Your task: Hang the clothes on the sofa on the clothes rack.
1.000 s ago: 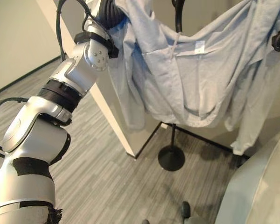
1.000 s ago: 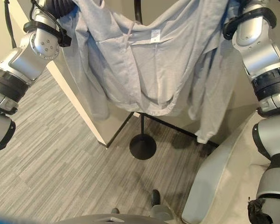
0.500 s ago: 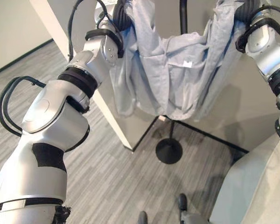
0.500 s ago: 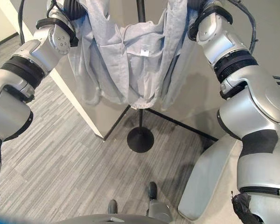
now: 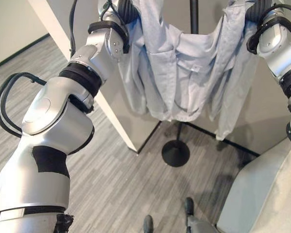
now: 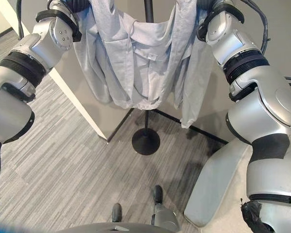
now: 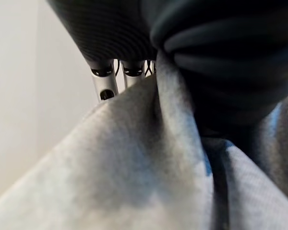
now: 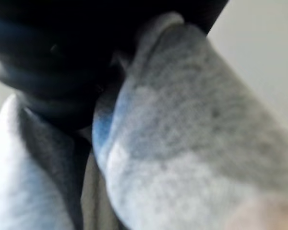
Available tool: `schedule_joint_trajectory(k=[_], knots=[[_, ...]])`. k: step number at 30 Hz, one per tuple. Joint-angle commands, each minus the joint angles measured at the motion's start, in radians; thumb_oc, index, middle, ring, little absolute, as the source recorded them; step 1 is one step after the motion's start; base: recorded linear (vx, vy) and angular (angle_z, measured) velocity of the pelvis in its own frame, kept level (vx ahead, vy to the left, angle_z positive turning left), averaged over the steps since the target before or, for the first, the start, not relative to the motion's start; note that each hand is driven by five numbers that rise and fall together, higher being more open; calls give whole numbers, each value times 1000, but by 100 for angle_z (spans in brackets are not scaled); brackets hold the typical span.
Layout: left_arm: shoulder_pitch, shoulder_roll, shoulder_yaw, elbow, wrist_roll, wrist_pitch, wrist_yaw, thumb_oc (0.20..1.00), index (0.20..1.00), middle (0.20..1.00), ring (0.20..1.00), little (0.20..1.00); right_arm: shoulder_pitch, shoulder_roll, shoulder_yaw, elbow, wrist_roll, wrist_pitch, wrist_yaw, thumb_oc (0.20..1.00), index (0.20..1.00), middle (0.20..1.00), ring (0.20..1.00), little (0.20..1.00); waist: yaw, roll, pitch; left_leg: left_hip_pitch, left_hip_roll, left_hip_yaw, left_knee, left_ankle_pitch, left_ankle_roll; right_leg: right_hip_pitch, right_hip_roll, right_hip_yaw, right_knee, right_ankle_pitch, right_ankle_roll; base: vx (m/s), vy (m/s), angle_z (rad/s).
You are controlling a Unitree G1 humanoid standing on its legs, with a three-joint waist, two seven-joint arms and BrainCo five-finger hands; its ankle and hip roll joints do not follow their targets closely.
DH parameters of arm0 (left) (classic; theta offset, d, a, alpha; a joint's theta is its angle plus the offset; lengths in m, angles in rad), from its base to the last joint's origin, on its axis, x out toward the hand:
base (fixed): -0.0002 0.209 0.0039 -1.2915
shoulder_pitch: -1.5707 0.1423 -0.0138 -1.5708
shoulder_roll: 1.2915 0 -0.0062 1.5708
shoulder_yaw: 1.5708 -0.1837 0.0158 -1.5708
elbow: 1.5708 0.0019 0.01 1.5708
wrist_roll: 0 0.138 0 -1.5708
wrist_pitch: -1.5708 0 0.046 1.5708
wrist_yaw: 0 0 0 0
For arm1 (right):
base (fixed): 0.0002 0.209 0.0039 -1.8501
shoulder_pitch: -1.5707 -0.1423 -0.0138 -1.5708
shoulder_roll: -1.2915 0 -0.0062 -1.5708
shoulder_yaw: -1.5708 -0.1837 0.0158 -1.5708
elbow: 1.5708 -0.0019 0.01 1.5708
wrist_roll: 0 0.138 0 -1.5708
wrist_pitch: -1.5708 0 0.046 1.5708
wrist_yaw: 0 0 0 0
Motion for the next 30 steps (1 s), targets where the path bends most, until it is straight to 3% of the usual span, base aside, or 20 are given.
schedule_joint_trajectory(k=[1, 14, 20, 24, 26, 27, 30], knots=[[-194, 99, -25, 37, -27, -2, 69, 200, 200, 200, 200, 200, -220, -100, -40, 30, 71, -51, -84, 200, 200, 200, 200, 200, 36, -8, 11, 18, -2, 51, 4, 31, -44, 129, -23, -6, 14, -164, 182, 59, -29, -1], [-236, 244, -17, -129, -54, -25, 113, 200, 200, 200, 200, 200, -251, -273, -76, -153, 140, -107, -148, 200, 200, 200, 200, 200, 43, -24, -23, 77, 38, 40, 4, 13, -67, 202, 6, -26, 14, -209, 167, 40, -55, 1], [-255, 249, -30, -118, -59, -26, 116, 200, 200, 200, 200, 200, -262, -270, -62, -120, 140, -110, -144, 200, 200, 200, 200, 200, 53, -30, -32, 93, 63, 23, 4, 22, -78, 227, 28, -27, 14, -226, 153, 16, -85, 7], [-270, 235, -55, -59, -62, -30, 100, 200, 200, 200, 200, 200, -285, -203, -5, 4, 104, -84, -96, 200, 200, 200, 200, 200, 87, -56, 8, 66, 76, -46, 66, 33, -67, 251, 43, -17, 14, -223, 131, -28, -129, 0], [-254, 209, -43, -45, -64, -28, 96, 200, 200, 200, 200, 200, -295, -187, 22, 23, 76, -72, -84, 200, 200, 200, 200, 200, 91, -57, 25, 21, 54, -59, 49, 47, -60, 250, 45, -20, 14, -227, 136, -23, -13, 31], [-241, 181, -39, -22, -56, -22, 95, 200, 200, 200, 200, 200, -297, -174, 37, 35, 54, -69, -77, 200, 200, 200, 200, 200, 98, -56, 36, -50, 6, -61, 28, 80, -54, 243, 49, -21, 14, -227, 139, 1, 2, 59], [-224, 173, -20, -12, -52, -22, 76, 200, 200, 200, 200, 200, -289, -165, 33, 66, 44, -65, -71, 200, 200, 200, 200, 200, 114, -56, 47, -190, -108, 5, 4, 84, -34, 244, 69, 7, 14, -238, 137, 77, 32, 35]])
